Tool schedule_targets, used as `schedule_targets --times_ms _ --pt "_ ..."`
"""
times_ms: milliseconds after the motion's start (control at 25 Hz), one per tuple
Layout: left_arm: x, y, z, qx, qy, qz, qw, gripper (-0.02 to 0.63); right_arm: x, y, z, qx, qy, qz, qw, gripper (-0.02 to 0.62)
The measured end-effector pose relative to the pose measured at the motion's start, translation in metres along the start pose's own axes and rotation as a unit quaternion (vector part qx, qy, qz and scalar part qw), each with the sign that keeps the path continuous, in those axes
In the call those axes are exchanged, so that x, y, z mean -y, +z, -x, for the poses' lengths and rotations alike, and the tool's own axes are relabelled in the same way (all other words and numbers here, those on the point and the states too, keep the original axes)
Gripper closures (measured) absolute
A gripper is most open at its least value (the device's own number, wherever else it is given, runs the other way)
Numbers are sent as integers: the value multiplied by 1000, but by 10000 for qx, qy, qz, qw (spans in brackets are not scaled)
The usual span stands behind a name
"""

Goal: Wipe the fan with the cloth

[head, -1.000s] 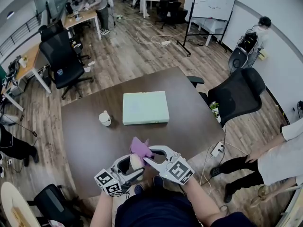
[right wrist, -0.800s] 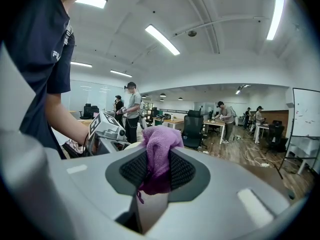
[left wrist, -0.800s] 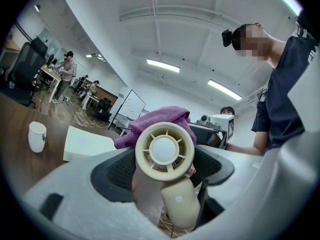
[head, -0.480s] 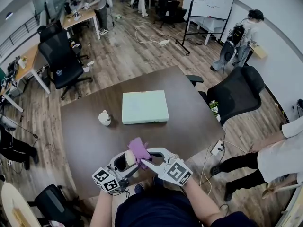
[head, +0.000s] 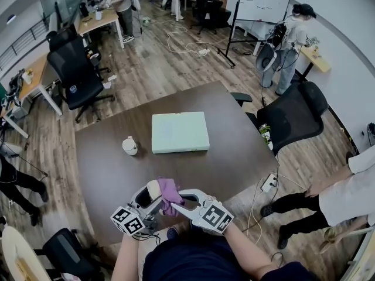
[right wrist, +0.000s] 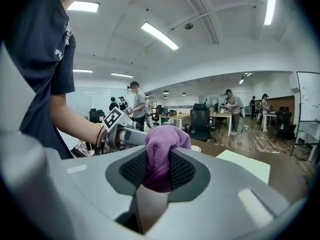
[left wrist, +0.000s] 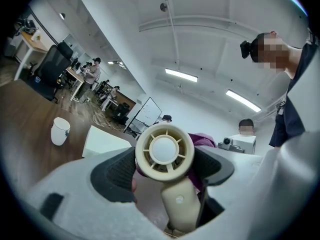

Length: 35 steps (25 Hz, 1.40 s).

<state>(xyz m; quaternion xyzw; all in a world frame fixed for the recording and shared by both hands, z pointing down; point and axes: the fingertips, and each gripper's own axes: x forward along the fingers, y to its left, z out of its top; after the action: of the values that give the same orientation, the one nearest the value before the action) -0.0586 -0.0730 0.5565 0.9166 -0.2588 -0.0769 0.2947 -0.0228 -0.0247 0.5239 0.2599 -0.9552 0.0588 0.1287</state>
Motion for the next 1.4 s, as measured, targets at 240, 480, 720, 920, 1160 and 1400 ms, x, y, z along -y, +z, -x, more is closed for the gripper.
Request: schedule_targets --times_ms 240,480,720,920,1160,1400 --pt "-15 2 4 168 220 183 9995 241 -13 -17 -7 -141 231 -114 9996 488" --pt "-22 2 3 181 301 207 9992 241 -28 -34 -16 -328 491 -152 9981 488" --pt "-25 -1 5 217 368 247 9988 241 -41 -47 -23 -457 703 -197 9963 488" --pt "-24 -3 14 169 450 86 9988 241 -50 -64 -26 -740 843 -192 9935 488" --pt "-23 -8 23 32 543 -72 9985 241 -55 -93 -28 -1191 846 -268 9889 488" --pt "-18 -26 28 -465 622 -698 9945 241 -48 -121 -27 -1560 696 -312 9848 488"
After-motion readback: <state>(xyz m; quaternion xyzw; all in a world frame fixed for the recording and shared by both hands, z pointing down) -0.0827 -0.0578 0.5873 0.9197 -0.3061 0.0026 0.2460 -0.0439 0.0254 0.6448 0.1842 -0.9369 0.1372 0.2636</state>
